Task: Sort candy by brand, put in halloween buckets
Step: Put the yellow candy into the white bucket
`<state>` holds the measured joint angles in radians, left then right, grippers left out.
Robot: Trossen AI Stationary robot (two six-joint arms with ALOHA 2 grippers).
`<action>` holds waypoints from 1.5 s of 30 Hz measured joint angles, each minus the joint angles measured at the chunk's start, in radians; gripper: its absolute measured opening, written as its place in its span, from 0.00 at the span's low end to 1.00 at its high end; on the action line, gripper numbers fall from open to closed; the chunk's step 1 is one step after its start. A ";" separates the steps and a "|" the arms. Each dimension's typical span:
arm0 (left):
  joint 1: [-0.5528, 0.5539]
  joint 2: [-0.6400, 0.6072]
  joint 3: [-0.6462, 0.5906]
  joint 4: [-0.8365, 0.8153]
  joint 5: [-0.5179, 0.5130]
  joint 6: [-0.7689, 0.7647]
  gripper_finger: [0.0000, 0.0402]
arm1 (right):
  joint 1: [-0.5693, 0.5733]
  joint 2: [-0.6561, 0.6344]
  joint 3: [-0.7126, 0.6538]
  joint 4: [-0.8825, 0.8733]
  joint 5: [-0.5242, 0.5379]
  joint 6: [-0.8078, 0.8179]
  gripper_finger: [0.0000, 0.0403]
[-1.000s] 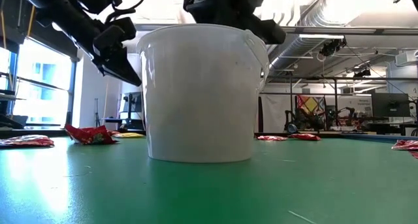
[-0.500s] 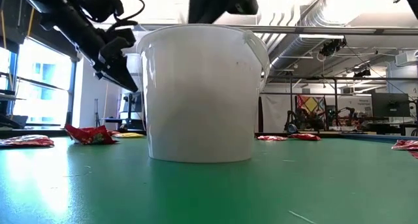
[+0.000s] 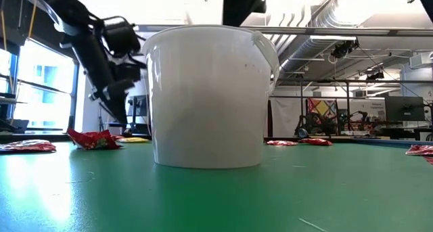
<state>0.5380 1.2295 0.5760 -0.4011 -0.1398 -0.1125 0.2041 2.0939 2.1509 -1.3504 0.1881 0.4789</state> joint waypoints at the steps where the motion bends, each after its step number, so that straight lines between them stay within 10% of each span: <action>1: 0.001 0.022 0.006 0.006 -0.010 0.004 0.07 | -0.002 -0.022 -0.017 0.002 0.017 0.004 0.00; 13: 0.011 0.195 0.022 0.115 -0.126 0.011 0.35 | 0.003 -0.418 -0.466 0.242 0.184 0.181 0.00; 28: 0.076 0.279 0.022 0.212 -0.145 0.036 0.38 | 0.005 -0.622 -0.742 0.428 0.268 0.295 0.00; 45: 0.157 0.294 0.021 0.260 -0.060 0.150 0.02 | 0.004 -0.622 -0.742 0.441 0.275 0.309 0.00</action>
<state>0.6950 1.5239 0.5972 -0.1414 -0.1998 0.0372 0.2085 1.4715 1.4094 -0.9090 0.4627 0.7875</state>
